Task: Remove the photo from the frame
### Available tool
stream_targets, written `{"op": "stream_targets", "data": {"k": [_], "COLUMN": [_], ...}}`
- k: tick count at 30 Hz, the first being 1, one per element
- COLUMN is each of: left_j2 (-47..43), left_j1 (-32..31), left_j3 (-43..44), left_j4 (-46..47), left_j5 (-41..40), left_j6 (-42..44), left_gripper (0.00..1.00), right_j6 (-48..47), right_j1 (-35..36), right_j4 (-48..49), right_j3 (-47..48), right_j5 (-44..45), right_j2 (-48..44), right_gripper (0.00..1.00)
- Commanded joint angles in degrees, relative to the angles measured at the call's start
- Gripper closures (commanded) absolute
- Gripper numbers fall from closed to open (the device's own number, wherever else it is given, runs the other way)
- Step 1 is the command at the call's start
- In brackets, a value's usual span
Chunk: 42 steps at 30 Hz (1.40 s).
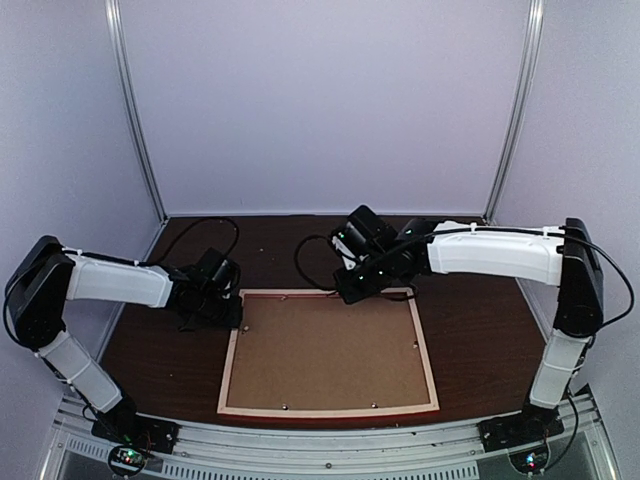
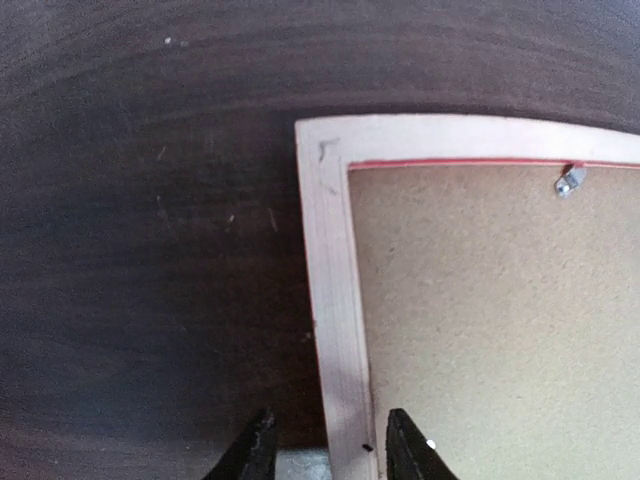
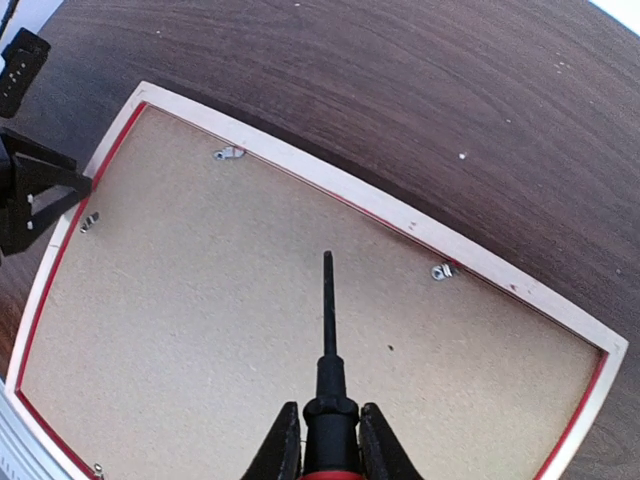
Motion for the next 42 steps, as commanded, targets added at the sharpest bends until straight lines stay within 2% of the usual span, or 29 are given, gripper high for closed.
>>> {"op": "stream_targets", "data": {"k": [1,9,13,18,25,32,42], "left_j2": [-1.0,5.5,10.7,18.7,28.9,32.6,32.3], "left_j1": [0.4,3.0,6.2,10.4,11.9,12.2,12.2], "left_j3": [6.9,21.1,28.1,36.4,48.2,49.3,43.0], "left_j4": [-4.6,-10.5,-11.8,-13.5,-20.0,-21.3,-19.8], "left_j5": [-1.9,2.1,9.1,23.4,30.3,32.2,32.7], "left_j6": [5.1,11.8,13.4,13.5,15.1,15.3,14.2], "left_gripper": [0.60,0.60,0.60,0.60,0.61,0.62,0.65], "right_j6": [0.1,2.1,3.6,4.1,4.9,5.8,4.2], "right_j1": [-0.4,-3.9,-6.3,-7.5,-7.9,-8.8,-10.7], "right_j4": [-3.2,-4.0,-2.3,0.1,1.8,3.7,6.6], "right_j3": [-5.4,-13.9,-15.6,-15.3,-14.6,-14.3,-11.2], "right_j5": [6.3,10.6,10.4,6.9,5.8,5.3,2.2], "right_j2": [-6.2,-14.8,-15.0,-13.4,-9.6,-6.1,-0.9], "right_gripper": [1.00,1.00,1.00,1.00,1.00,1.00,1.00]}}
